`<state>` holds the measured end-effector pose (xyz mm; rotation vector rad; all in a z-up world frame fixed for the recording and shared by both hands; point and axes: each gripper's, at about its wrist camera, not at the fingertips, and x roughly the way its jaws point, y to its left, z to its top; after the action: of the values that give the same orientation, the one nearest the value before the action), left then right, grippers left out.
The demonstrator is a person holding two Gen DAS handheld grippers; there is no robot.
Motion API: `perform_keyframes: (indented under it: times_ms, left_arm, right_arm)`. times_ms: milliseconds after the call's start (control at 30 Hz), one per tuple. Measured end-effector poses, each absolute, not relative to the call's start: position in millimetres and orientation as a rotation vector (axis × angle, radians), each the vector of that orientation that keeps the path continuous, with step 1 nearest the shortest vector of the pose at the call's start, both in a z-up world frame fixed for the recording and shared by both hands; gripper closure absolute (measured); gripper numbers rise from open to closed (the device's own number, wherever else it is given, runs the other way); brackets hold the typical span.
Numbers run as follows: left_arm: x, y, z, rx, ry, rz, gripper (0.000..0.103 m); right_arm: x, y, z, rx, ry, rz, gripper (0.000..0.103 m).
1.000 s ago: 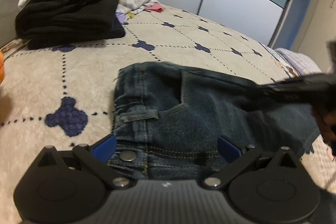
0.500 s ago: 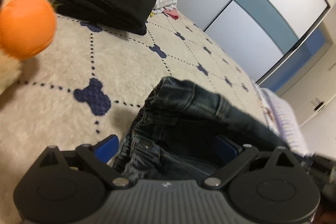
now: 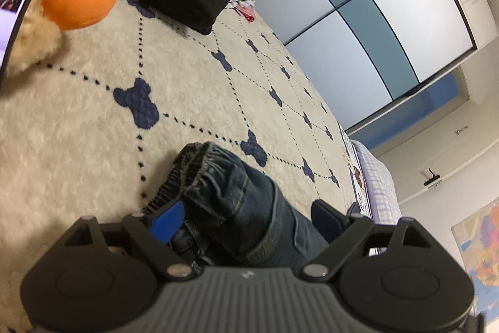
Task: Fold clothes
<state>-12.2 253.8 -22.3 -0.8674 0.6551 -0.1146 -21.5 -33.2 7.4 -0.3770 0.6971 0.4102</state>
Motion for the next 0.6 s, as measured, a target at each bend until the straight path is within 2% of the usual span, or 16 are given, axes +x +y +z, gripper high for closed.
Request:
perform_keyframes:
  times_ms: [167, 333, 400, 500, 600]
  left_arm:
    - [-3.5, 247.2, -31.1, -0.884, 0.699, -0.058, 0.018]
    - [1.9, 241.6, -32.5, -0.855, 0.715, -0.020, 0.021]
    - [4.1, 239.9, -33.2, -0.831, 0.727, 0.001, 0.030]
    - [4.5, 237.4, -31.3, -0.781, 0.723, 0.032, 0.040]
    - [3.8, 238.1, -28.8, -0.759, 0.720, 0.040, 0.043]
  right_arm:
    - [-22.0, -29.6, -7.1, -0.381, 0.744, 0.412, 0.090]
    - [-20.5, -42.7, 3.0, -0.230, 0.751, 0.398, 0.083]
    - [-20.6, -51.1, 11.3, -0.160, 0.733, 0.403, 0.081]
    - [-18.1, -67.9, 18.5, -0.053, 0.706, 0.387, 0.064]
    - [-12.4, -84.1, 23.2, 0.052, 0.690, 0.357, 0.062]
